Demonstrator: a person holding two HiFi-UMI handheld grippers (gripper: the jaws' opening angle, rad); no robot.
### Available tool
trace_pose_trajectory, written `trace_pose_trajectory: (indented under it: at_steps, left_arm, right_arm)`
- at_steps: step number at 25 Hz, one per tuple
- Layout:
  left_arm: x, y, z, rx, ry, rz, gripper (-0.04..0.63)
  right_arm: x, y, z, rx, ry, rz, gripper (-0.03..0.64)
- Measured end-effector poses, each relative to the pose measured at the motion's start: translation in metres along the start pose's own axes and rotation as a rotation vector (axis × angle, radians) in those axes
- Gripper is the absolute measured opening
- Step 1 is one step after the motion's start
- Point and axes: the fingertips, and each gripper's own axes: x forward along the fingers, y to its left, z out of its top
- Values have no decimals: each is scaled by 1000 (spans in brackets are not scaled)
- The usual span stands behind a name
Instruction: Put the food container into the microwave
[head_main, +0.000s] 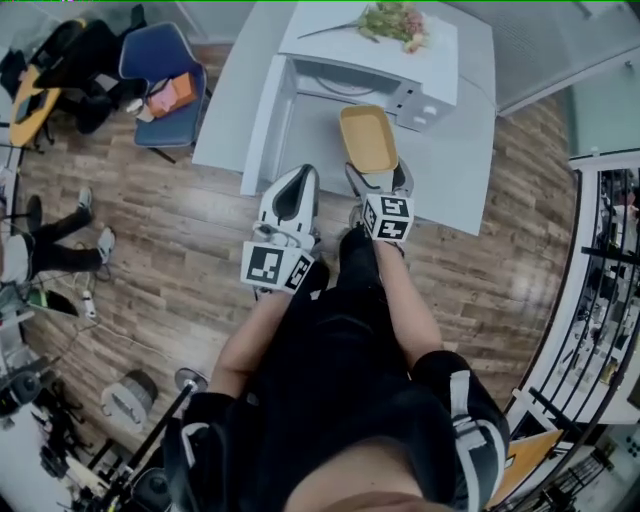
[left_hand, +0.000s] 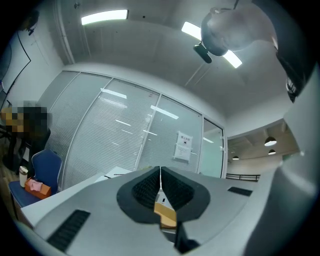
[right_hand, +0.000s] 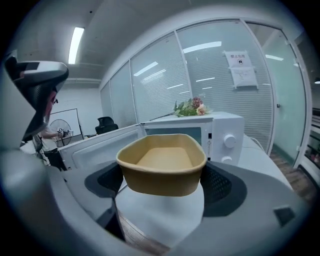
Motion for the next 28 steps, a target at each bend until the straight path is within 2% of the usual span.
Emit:
trace_pose_trajectory:
  at_steps: [4, 9, 13, 20, 28]
  left_arm:
    - [46, 10, -15, 21, 0, 17, 28]
    - [93, 32, -32, 24, 12, 74, 28]
    - [116, 52, -47, 22, 32, 111, 28]
    - [141, 83, -63, 8, 50, 144, 28]
    - [153, 101, -66, -16, 36, 185, 28]
  right_arm:
    - [73, -26, -2, 3, 33, -7, 499]
    - [158, -51, -1, 14, 61, 8, 499]
    - [210, -70, -2, 5, 74, -7, 499]
    - [262, -100, -4, -24, 99, -18, 499]
    - [300, -101, -3, -21, 118, -13, 499]
